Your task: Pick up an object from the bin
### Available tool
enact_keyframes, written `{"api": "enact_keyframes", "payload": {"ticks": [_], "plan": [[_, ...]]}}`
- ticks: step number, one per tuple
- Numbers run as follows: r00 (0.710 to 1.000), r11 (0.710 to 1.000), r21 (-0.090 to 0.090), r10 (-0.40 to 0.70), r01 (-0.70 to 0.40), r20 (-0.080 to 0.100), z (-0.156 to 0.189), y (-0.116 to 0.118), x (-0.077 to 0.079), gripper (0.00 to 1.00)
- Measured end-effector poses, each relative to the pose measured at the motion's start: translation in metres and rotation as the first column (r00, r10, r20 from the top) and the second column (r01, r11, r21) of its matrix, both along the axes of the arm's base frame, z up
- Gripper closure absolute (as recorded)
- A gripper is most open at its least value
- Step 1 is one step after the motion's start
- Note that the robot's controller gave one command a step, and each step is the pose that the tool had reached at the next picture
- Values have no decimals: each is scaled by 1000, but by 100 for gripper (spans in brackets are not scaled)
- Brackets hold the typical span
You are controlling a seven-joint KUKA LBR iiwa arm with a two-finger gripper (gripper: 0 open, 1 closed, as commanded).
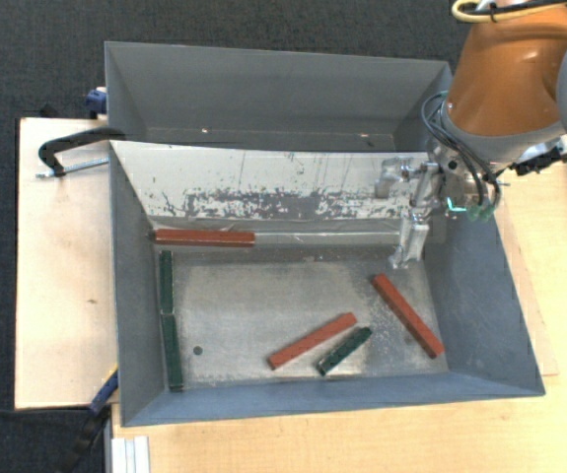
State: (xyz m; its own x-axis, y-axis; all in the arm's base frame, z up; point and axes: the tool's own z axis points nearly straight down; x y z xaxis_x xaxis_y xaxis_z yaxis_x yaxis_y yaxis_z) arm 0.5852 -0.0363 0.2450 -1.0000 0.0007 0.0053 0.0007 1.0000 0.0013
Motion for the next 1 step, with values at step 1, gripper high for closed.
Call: {"api": "enact_keyframes", "payload": {"ticks": [1], "plan": [[1000, 1000, -1, 1, -1, 8, 4, 0, 1, 0]]}}
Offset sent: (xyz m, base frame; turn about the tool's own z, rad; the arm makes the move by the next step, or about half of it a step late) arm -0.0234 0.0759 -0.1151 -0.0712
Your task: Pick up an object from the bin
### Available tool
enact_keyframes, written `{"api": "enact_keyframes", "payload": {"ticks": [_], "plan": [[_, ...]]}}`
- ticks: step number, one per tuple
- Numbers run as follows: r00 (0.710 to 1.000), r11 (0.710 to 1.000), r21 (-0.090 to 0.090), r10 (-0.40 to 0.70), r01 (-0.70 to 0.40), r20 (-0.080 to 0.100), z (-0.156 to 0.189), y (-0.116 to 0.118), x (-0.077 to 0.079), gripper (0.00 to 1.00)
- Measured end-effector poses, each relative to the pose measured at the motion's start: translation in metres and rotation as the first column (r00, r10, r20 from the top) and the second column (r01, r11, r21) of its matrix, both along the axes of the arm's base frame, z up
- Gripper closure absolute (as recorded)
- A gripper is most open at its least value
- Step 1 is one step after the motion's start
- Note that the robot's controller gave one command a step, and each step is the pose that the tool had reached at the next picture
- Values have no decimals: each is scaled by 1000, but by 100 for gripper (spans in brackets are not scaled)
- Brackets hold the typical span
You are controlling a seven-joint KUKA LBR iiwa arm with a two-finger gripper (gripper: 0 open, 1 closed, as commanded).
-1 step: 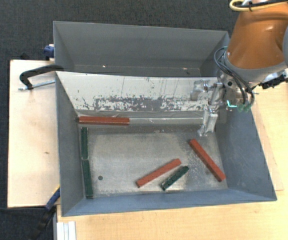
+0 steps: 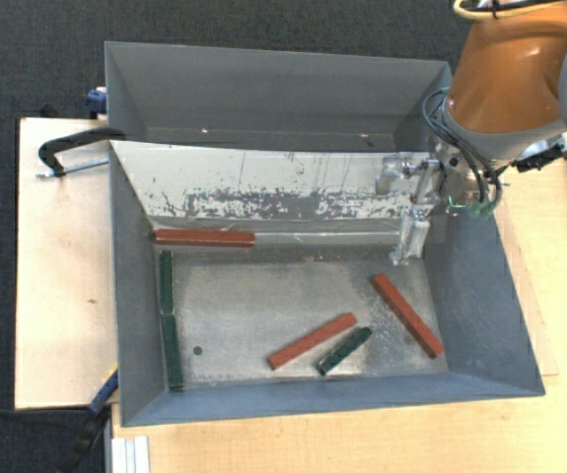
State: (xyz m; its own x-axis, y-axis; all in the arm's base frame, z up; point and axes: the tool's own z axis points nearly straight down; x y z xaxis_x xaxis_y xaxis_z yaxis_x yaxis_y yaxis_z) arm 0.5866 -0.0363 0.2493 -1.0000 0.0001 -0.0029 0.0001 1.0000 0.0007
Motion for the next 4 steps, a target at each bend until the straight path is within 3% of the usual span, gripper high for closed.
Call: {"api": "enact_keyframes", "payload": {"ticks": [1, 2, 3, 4], "plan": [[999, 999, 0, 41, -41, 3, -68, 44, -13, 0], [1000, 1000, 2, -18, 18, 2, -130, 40, -44, 0], [1000, 1000, 0, -3, 3, 0, -168, 46, -35, 0], [975, 975, 2, 222, -222, -1, -177, 101, -86, 100]]}}
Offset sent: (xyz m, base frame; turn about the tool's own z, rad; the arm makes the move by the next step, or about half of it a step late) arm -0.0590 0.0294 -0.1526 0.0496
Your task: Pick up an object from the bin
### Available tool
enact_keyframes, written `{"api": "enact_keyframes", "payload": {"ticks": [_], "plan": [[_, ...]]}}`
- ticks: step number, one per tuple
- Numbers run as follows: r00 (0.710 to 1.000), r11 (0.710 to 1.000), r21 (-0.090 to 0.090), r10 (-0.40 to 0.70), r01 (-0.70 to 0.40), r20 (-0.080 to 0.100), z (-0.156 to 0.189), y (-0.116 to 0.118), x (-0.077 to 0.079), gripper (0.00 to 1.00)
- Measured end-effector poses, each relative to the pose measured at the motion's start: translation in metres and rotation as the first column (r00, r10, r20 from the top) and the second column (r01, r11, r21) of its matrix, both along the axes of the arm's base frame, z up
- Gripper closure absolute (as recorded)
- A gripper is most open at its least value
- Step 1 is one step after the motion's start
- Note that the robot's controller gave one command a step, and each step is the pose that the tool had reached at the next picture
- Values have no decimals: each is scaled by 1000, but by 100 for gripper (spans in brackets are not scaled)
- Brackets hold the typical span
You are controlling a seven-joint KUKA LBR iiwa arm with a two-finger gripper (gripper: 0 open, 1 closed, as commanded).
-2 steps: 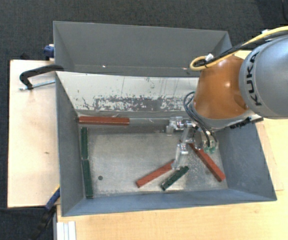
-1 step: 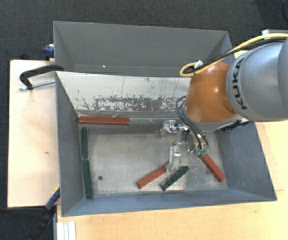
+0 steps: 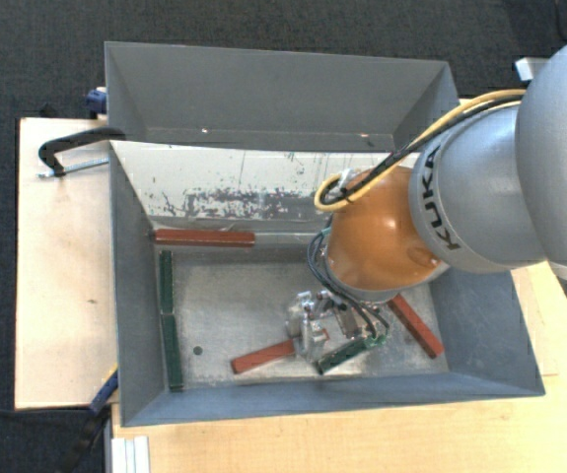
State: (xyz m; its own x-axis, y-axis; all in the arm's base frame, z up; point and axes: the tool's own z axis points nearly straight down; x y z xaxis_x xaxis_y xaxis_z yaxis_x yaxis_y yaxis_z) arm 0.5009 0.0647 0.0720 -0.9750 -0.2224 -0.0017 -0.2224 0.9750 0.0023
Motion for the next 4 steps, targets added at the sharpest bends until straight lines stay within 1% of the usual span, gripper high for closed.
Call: {"api": "enact_keyframes", "payload": {"ticks": [1, 2, 3, 4], "plan": [[1000, 1000, -1, -1, 1, 1, -1, -1, 0, 0], [1000, 1000, 0, 0, 0, 3, 0, -1, 1, 100], [1000, 1000, 0, 0, 0, 4, 0, -1, 1, 100], [1000, 1000, -1, -19, 19, -3, 54, -27, 2, 100]]}}
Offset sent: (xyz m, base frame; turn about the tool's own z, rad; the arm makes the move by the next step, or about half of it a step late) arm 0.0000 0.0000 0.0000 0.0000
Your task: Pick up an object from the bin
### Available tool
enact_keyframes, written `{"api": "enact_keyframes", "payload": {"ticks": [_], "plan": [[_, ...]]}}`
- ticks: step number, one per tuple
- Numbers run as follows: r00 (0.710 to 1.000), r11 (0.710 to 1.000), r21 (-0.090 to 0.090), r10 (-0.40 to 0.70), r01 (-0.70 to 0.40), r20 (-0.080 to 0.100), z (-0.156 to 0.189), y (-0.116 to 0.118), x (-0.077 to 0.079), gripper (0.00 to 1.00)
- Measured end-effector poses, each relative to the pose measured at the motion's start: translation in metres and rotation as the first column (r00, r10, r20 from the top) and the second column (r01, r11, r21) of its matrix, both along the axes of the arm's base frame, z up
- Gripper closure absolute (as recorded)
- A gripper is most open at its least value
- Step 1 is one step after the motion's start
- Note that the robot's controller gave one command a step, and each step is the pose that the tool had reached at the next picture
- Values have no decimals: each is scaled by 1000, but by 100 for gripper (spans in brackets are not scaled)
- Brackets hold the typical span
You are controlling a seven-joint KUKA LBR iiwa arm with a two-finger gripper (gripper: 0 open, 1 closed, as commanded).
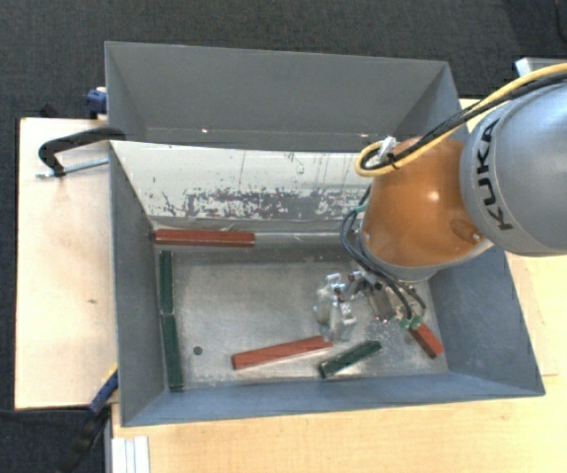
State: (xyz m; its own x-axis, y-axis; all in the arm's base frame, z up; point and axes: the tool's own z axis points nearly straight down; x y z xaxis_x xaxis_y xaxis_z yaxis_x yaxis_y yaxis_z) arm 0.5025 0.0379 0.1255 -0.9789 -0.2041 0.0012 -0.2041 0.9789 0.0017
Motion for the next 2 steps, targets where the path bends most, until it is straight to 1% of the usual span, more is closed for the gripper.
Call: {"api": "enact_keyframes", "payload": {"ticks": [1, 2], "plan": [[999, 999, 0, -44, 44, 7, 86, 7, 17, 0], [999, 999, 0, -44, 44, 7, 85, 7, 17, 100]]}}
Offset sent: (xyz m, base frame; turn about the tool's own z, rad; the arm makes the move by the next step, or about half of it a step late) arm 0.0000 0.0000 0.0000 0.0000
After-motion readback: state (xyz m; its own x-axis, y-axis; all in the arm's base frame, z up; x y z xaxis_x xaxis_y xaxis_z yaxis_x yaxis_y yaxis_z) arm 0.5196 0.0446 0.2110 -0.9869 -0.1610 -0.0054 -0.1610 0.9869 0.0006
